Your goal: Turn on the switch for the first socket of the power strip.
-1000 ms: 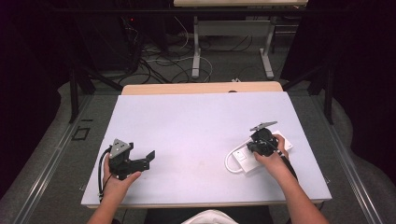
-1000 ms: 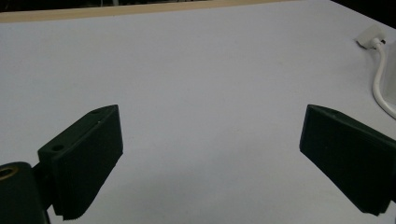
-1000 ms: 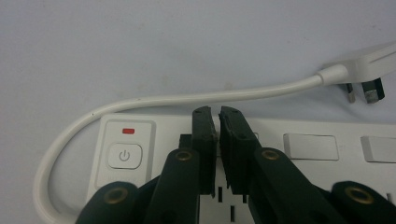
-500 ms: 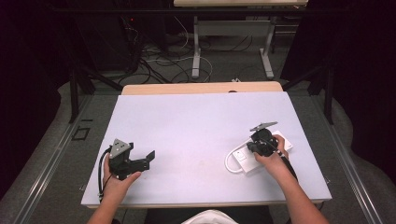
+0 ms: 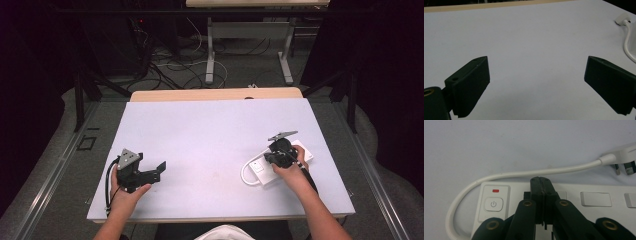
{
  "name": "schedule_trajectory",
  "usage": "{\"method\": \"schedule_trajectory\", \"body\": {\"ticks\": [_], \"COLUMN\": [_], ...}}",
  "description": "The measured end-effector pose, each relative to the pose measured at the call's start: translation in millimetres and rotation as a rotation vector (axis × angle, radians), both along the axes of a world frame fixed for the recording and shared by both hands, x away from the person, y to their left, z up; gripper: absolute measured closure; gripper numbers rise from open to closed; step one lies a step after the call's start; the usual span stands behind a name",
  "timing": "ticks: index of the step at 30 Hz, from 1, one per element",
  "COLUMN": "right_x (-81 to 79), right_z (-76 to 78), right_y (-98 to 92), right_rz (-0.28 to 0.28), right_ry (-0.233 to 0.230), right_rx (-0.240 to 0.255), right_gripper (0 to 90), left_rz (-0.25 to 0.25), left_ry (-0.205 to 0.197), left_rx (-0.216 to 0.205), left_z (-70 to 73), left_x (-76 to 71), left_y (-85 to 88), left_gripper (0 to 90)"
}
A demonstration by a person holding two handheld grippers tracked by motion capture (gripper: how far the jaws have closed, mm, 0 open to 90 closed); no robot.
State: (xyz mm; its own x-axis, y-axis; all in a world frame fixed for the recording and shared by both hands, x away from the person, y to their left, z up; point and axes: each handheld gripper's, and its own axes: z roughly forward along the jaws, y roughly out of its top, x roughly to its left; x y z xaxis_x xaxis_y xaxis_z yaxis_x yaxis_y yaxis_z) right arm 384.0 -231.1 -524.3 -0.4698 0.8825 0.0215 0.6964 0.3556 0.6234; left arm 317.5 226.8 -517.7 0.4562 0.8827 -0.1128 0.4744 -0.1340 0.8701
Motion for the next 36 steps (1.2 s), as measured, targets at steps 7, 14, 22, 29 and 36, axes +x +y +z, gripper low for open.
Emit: {"method": "schedule_trajectory", "body": {"ticks": [7,14,22,29,36], "right_x": [0.1,0.0,-1.1,-0.9,0.0], "right_z": [0.1,-0.1,2.9,4.2,4.9], "right_y": [-0.9,-1.2,-0.4,-2.7,-9.6], "right_rz": [-0.007,-0.003,-0.002,-0.009,-0.038], "right_ry": [0.009,0.007,-0.007,-0.017,-0.017], "right_rx": [0.030,0.042,0.064,0.073,0.093], "right_gripper": [85.9,81.7,74.8,68.5,65.6], "left_rz": [-0.005,-0.006,-0.005,-0.003,-0.006], "left_ry": [0.004,0.006,0.010,0.003,0.005], "left_rx": [0.005,0.006,0.008,0.013,0.019], "left_z": [0.1,0.4,-0.1,-1.3,-1.7], "left_x": [0.6,0.6,0.5,0.7,1.2], "left_y": [0.6,0.8,0.3,-1.0,-1.3], "left_gripper": [6.3,6.3,6.5,7.4,7.8]}}
